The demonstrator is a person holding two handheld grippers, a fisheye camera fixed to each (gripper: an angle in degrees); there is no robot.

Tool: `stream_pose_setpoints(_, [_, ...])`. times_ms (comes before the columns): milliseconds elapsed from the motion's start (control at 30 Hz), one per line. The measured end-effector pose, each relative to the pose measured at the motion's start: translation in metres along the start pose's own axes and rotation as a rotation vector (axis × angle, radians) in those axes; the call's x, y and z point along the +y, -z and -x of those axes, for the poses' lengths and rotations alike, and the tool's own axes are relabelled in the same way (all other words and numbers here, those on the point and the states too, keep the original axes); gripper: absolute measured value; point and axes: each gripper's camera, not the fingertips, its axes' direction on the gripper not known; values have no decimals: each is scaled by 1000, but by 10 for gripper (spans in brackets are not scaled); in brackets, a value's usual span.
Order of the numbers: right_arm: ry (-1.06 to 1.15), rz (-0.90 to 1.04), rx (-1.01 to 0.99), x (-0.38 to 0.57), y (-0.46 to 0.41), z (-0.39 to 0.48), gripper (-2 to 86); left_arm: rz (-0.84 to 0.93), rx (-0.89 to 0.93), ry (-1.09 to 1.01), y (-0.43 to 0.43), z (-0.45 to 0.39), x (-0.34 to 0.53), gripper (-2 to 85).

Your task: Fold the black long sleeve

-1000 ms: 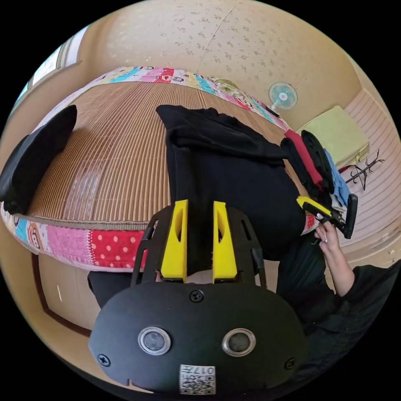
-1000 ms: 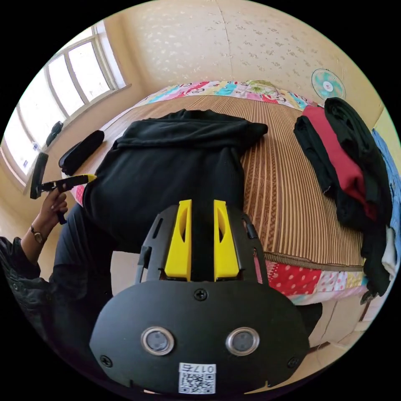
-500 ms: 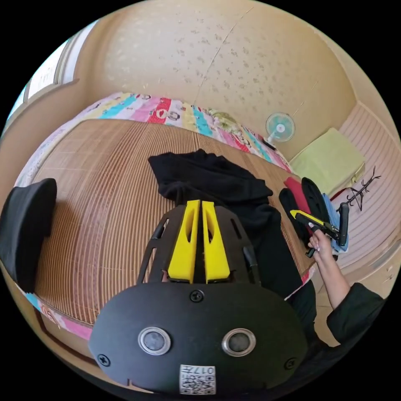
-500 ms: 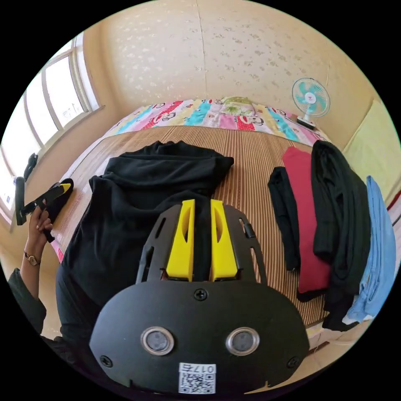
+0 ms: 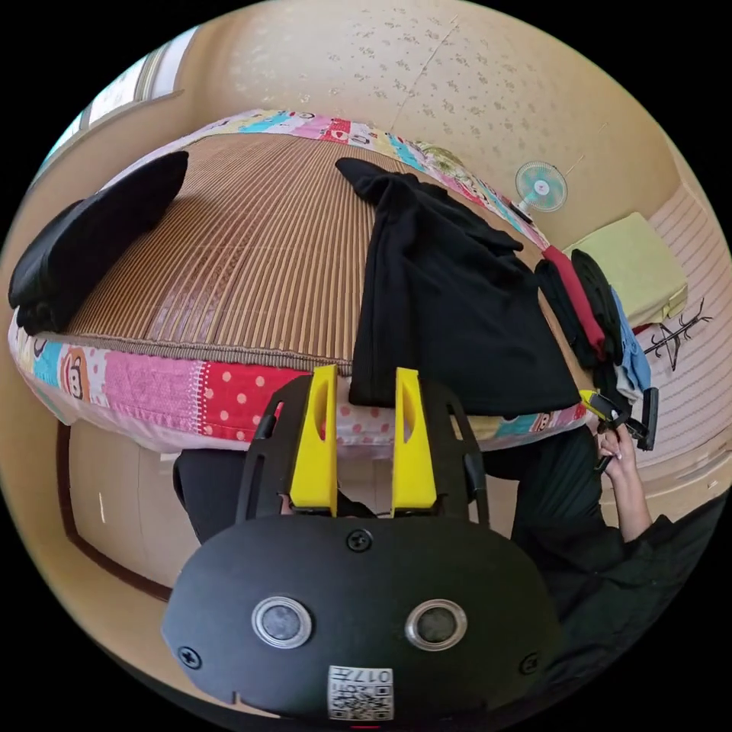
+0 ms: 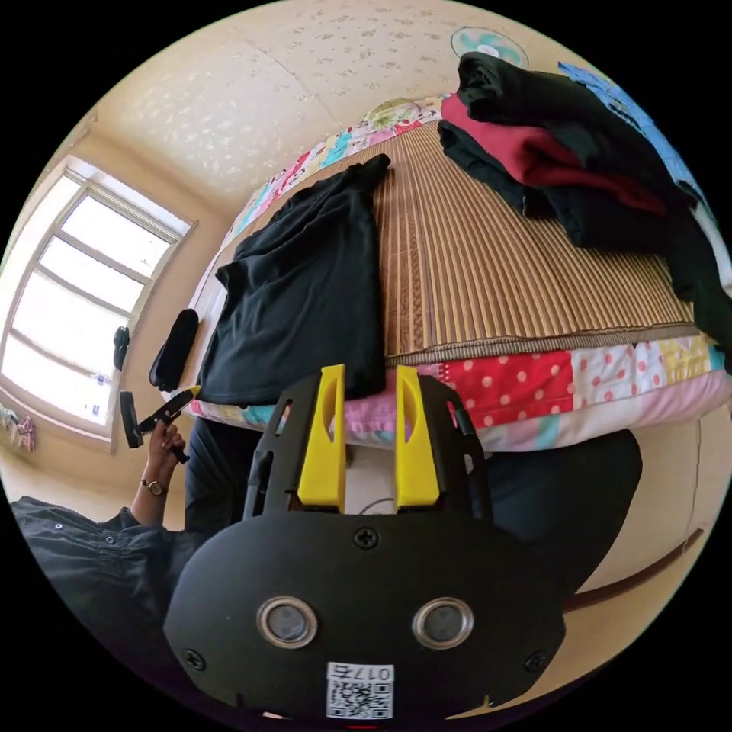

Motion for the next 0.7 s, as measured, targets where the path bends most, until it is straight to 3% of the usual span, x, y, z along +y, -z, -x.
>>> stream_pose_setpoints(67, [16, -42, -33, 10, 7, -5, 51, 32, 70, 29, 1, 11, 2, 69])
stream_pose_setpoints(167, [76, -163, -298, 28, 44, -18, 38, 48, 284, 84, 18, 35, 14, 45])
stream_pose_setpoints(233, [137, -267, -475, 45, 78, -23, 34, -53, 596, 27, 56, 51, 28, 41])
stream_pose_setpoints(400, [365, -489, -635, 84, 171, -2, 28, -252, 808, -135, 153, 60, 49, 40])
stream_pose_setpoints(533, [460, -576, -638, 74, 198, 20, 27, -348, 919, -28, 184, 73, 27, 40])
stream_pose_setpoints(700, [416, -465, -317, -33, 156, 42, 30, -304, 888, 155, 134, 78, -52, 42])
